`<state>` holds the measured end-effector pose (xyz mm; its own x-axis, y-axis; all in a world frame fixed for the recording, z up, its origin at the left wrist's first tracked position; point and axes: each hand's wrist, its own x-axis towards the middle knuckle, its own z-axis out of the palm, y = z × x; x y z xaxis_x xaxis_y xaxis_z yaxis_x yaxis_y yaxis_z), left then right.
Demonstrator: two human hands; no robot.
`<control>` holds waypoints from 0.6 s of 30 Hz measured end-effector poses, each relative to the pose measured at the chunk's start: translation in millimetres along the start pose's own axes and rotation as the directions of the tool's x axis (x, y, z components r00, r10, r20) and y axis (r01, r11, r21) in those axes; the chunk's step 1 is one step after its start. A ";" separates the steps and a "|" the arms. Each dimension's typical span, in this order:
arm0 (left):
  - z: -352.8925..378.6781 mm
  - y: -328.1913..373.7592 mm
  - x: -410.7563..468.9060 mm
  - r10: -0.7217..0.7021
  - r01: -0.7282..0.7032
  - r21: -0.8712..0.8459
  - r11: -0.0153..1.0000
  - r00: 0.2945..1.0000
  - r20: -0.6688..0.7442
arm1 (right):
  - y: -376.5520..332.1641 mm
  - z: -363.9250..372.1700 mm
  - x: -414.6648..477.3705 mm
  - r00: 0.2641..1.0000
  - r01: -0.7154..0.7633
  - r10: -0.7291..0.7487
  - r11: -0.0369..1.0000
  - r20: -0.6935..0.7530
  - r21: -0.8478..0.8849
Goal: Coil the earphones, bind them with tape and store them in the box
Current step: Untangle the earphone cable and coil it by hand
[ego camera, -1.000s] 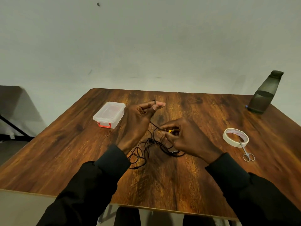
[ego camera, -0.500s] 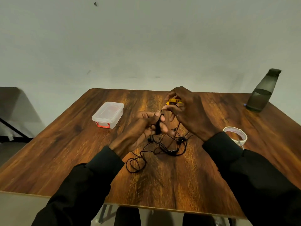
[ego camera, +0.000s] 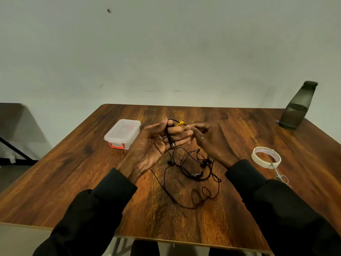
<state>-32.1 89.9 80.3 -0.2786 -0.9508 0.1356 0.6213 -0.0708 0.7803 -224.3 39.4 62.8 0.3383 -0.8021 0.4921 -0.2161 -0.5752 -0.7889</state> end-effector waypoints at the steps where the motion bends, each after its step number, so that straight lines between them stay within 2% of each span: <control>1: -0.8 0.7 -0.1 -0.014 0.014 -0.047 0.999 1.000 0.017 | 1.0 0.6 -0.6 1.000 0.003 -0.003 1.000 0.021 0.001; 4: -1.3 3.9 2.2 -0.012 0.019 -0.128 0.992 0.998 0.057 | 5.9 6.4 -4.1 0.998 -0.001 0.004 0.999 0.062 -0.042; 6: -3.1 6.8 7.6 0.045 -0.037 -0.128 0.991 0.997 0.065 | 6.9 15.0 -11.0 0.993 0.005 0.006 0.996 0.120 -0.092; 11: -10.1 14.1 20.5 0.238 -0.237 0.095 0.967 0.971 -0.005 | 4.2 32.9 -32.6 0.951 0.125 -0.037 0.953 0.306 -0.274; 14: -14.9 11.0 22.2 0.286 -0.266 0.241 0.934 0.957 -0.053 | -3.4 32.9 -33.5 0.938 0.229 -0.088 0.884 0.335 -0.408; 18: -19.0 0.2 19.6 0.292 -0.229 0.404 0.886 0.951 -0.100 | -19.7 23.9 -25.6 0.925 0.361 -0.212 0.743 0.314 -0.563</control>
<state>-23.6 65.6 71.5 -0.0103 -0.9553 0.2954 0.3186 0.2769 0.9065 -206.8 75.1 57.0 0.6464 -0.5698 0.5074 -0.5539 -0.8078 -0.2016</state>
